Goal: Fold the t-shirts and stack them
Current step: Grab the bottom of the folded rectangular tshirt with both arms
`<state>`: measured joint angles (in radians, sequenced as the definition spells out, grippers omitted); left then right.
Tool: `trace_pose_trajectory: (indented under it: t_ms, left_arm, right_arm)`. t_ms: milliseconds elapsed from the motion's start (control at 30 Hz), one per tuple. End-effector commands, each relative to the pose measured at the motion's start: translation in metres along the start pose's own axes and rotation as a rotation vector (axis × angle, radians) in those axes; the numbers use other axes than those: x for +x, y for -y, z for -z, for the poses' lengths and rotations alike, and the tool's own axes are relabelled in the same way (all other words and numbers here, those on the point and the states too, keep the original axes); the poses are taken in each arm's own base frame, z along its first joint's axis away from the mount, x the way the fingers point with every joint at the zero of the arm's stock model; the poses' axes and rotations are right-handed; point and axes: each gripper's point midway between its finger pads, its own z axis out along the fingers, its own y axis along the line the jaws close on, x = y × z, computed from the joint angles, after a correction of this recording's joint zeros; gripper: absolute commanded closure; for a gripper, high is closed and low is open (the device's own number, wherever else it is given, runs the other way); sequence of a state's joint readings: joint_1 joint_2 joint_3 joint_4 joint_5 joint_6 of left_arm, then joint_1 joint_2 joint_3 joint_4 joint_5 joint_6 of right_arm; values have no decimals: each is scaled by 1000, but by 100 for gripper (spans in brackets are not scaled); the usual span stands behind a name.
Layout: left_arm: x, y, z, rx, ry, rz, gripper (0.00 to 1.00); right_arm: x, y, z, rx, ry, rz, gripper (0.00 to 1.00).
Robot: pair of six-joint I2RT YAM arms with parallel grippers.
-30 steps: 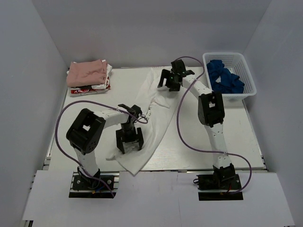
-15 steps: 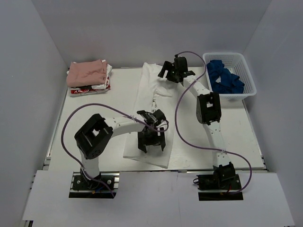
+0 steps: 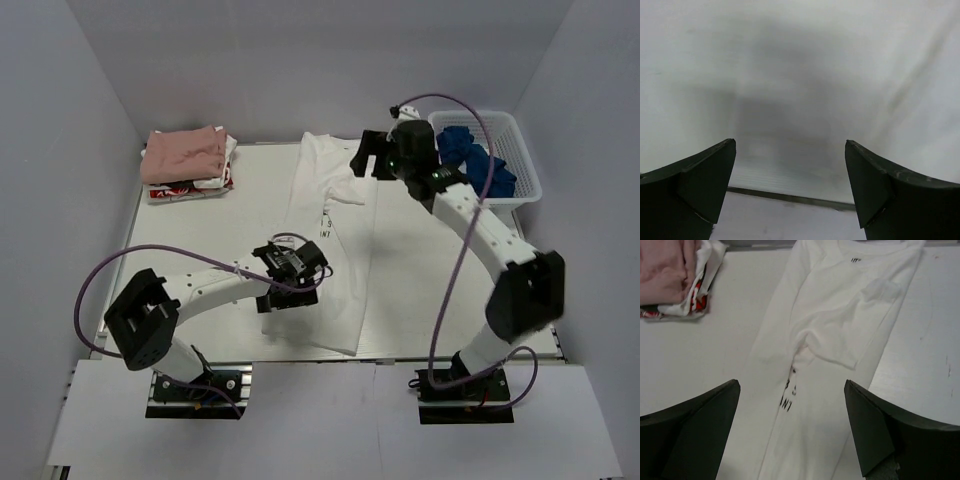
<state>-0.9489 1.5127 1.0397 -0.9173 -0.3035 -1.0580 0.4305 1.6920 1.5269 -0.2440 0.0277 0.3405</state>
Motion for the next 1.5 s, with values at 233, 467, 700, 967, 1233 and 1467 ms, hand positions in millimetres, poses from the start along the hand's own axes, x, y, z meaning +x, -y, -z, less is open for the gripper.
trace_pose_trajectory:
  t_ms: [233,467,700,967,1233,1467]
  left_arm:
    - [-6,-93,-12,-103,91,219,0]
    - [11,-86,-23,42,42,205,0]
    - [48,-77,-37,144,-85,174,7]
    - [56,-67,-36,251,-97,157,34]
    - [72,-71,-42,228,-173,137,86]
    - [64,-67,-37,244,-147,123,100]
  right_arm:
    - [230,-25,104,-22,-482,-31,10]
    - [318,-64,157,-118,-732,155,10]
    - [353,-73,181,-84,-786,275,10]
    - [382,-71,199,-95,-796,514,10]
    - [397,-56,186,-30,-768,619,16]
    - [398,-46,173,30,-724,637,74]
